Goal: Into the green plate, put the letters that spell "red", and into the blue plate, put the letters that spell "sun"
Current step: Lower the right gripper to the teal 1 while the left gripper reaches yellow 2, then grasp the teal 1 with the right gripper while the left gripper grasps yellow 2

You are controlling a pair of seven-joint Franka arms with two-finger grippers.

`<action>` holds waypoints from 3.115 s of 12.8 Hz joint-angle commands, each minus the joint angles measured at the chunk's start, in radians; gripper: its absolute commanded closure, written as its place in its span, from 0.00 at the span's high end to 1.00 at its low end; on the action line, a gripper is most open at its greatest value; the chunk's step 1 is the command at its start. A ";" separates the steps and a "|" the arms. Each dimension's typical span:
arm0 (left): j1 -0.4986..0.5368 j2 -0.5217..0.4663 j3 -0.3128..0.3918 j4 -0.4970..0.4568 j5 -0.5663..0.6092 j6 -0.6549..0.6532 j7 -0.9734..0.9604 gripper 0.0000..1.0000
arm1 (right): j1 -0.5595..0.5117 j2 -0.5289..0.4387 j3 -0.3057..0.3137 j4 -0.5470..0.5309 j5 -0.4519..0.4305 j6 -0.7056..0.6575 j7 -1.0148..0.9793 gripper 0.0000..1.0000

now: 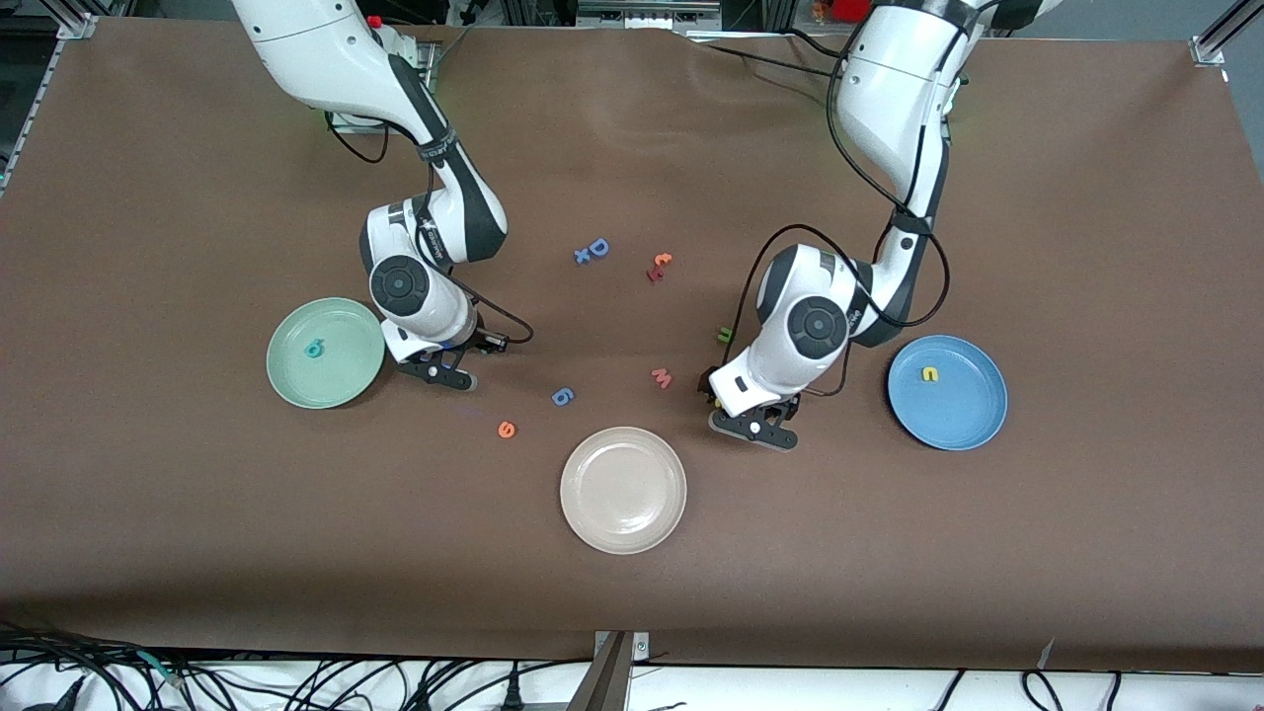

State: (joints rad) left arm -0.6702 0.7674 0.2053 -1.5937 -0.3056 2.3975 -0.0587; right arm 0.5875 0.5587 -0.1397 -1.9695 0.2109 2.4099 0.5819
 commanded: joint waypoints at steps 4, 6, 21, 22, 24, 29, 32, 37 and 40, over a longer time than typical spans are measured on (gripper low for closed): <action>-0.028 0.004 0.005 0.011 0.109 0.006 -0.136 1.00 | 0.003 0.000 -0.001 -0.008 -0.016 0.006 0.004 0.23; -0.029 0.009 0.003 0.011 0.111 0.006 -0.151 1.00 | 0.003 0.000 -0.001 -0.006 -0.013 0.006 0.004 0.23; -0.028 0.046 -0.043 0.006 0.109 0.063 -0.205 0.75 | -0.031 0.047 -0.037 0.107 -0.188 0.112 -0.100 0.32; -0.026 0.044 -0.043 0.006 0.109 0.060 -0.205 0.67 | -0.031 0.058 -0.037 0.118 -0.188 0.118 -0.111 0.46; -0.023 0.043 -0.043 0.001 0.109 0.055 -0.204 0.60 | -0.032 0.073 -0.037 0.121 -0.186 0.167 -0.131 0.72; -0.023 0.043 -0.043 -0.003 0.109 0.055 -0.194 0.47 | -0.051 0.095 -0.037 0.120 -0.188 0.198 -0.149 0.69; -0.020 0.043 -0.043 -0.003 0.111 0.055 -0.190 0.37 | -0.051 0.098 -0.037 0.115 -0.185 0.198 -0.146 0.53; -0.012 0.043 -0.041 -0.002 0.112 0.055 -0.187 0.21 | -0.048 0.102 -0.032 0.116 -0.176 0.198 -0.126 0.47; -0.002 0.038 -0.038 0.011 0.112 0.033 -0.190 0.21 | -0.043 0.102 -0.031 0.113 -0.174 0.196 -0.114 0.46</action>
State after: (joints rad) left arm -0.6913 0.8011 0.1667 -1.5908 -0.2212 2.4528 -0.2386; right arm 0.5473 0.6490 -0.1772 -1.8686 0.0403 2.6007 0.4522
